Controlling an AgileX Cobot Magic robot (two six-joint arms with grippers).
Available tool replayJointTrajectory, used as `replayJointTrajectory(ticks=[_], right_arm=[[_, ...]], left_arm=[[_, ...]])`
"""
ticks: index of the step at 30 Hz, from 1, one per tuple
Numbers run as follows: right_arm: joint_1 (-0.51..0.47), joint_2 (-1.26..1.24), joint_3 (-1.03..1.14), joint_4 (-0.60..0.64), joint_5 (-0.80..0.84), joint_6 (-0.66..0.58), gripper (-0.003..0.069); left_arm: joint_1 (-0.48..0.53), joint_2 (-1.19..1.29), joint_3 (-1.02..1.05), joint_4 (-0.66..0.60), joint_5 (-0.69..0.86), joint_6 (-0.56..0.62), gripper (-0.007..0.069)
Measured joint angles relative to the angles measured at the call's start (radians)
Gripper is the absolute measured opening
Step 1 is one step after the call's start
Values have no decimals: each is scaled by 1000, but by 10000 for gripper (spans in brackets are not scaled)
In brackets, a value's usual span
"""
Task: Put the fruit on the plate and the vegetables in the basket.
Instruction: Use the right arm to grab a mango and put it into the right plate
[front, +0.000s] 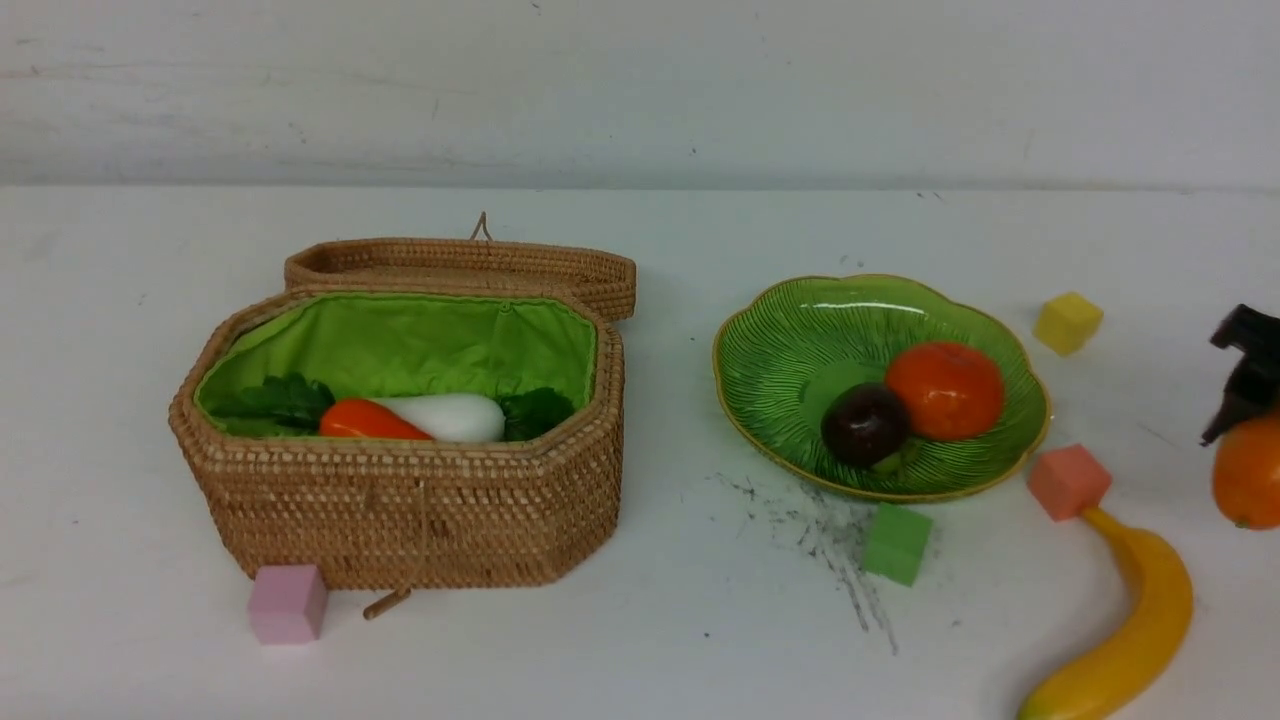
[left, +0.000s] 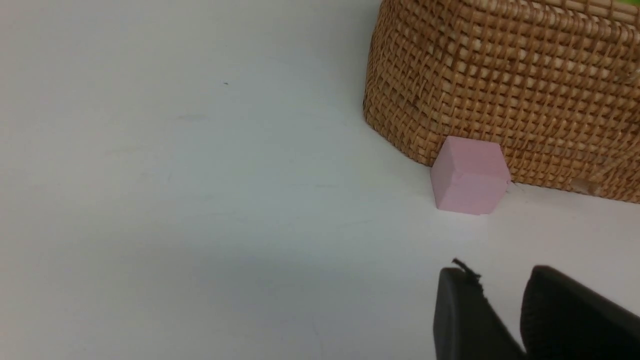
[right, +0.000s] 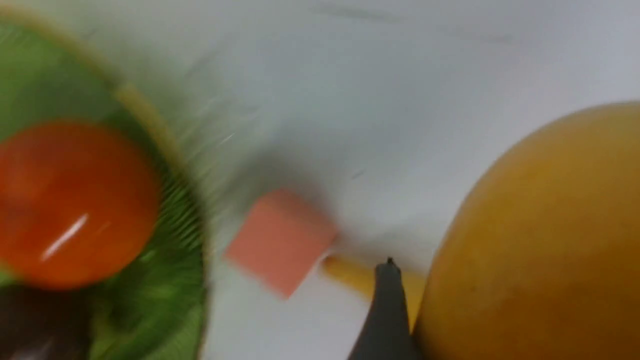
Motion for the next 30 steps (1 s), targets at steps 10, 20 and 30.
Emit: replayJointTrajectory(ticks=[10, 20, 30], right_arm=[[267, 28, -209, 56, 8, -108, 526], [425, 244, -398, 106, -209, -110, 526], [437, 447, -416, 206, -361, -110, 526]], left_arm=[[0, 0, 0, 0, 0, 0, 186], [0, 0, 0, 1, 0, 0, 198], [0, 0, 0, 1, 0, 0, 204]])
